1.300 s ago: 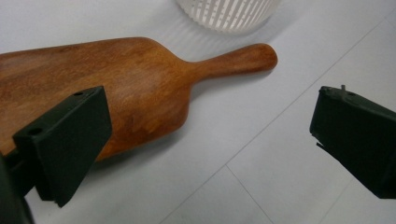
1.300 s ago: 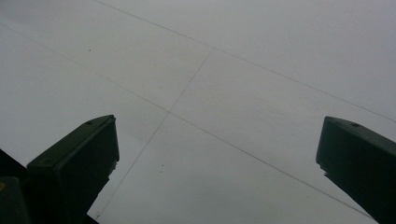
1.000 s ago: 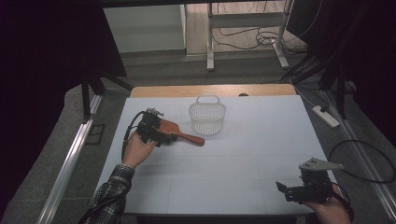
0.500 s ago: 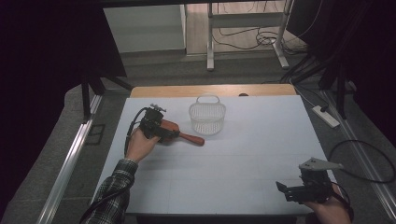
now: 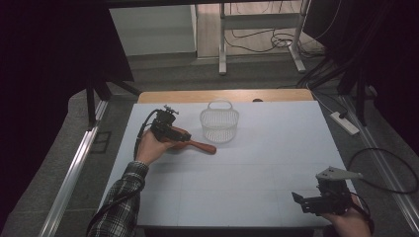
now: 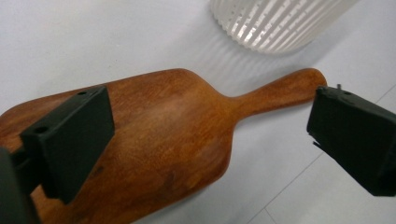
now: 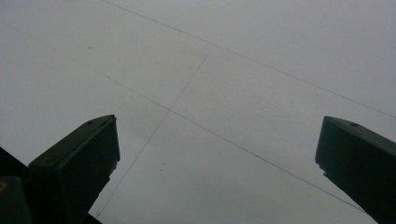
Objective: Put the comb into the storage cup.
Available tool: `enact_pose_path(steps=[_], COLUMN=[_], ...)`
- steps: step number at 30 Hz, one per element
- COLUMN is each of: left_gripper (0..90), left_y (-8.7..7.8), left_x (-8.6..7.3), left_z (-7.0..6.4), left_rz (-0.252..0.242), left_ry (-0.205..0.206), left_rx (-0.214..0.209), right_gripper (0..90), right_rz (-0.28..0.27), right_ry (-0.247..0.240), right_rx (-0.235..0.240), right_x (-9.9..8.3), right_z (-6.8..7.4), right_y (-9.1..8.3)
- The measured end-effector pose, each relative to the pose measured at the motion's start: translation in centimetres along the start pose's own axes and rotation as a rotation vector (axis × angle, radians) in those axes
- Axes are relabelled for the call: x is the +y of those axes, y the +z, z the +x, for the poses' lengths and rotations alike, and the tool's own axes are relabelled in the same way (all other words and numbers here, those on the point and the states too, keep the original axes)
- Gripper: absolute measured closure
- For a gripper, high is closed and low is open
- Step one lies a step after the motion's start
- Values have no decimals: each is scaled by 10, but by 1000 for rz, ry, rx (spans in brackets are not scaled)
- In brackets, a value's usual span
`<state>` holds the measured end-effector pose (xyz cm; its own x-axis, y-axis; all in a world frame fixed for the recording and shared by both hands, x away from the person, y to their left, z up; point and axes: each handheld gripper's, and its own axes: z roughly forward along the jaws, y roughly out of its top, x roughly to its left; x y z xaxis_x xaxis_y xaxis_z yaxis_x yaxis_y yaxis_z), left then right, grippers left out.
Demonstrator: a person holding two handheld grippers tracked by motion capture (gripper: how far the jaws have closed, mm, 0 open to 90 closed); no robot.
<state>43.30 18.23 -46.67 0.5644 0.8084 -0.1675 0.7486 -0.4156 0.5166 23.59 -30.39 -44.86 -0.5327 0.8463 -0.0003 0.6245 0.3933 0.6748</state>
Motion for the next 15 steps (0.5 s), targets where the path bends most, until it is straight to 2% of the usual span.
enact_pose_path(steps=[7, 10, 12, 14, 15], left_gripper=[171, 283, 377, 429, 490], left_y=[3, 3, 4, 6, 6], left_x=[7, 11, 13, 17, 18], left_z=[3, 3, 3, 4, 5], left_rz=[0, 1, 1, 0, 0], left_ry=[2, 10, 10, 10, 14], left_rx=[24, 31, 24, 13, 5], right_gripper=[0, 0, 0, 0, 0], right_rz=[2, 3, 3, 4, 4], right_ry=[-1, -2, -2, -3, -3], right_rx=[3, 4, 4, 5, 5], right_x=[0, 0, 0, 0, 0], right_z=[0, 0, 0, 0, 0], right_y=[0, 0, 0, 0, 0])
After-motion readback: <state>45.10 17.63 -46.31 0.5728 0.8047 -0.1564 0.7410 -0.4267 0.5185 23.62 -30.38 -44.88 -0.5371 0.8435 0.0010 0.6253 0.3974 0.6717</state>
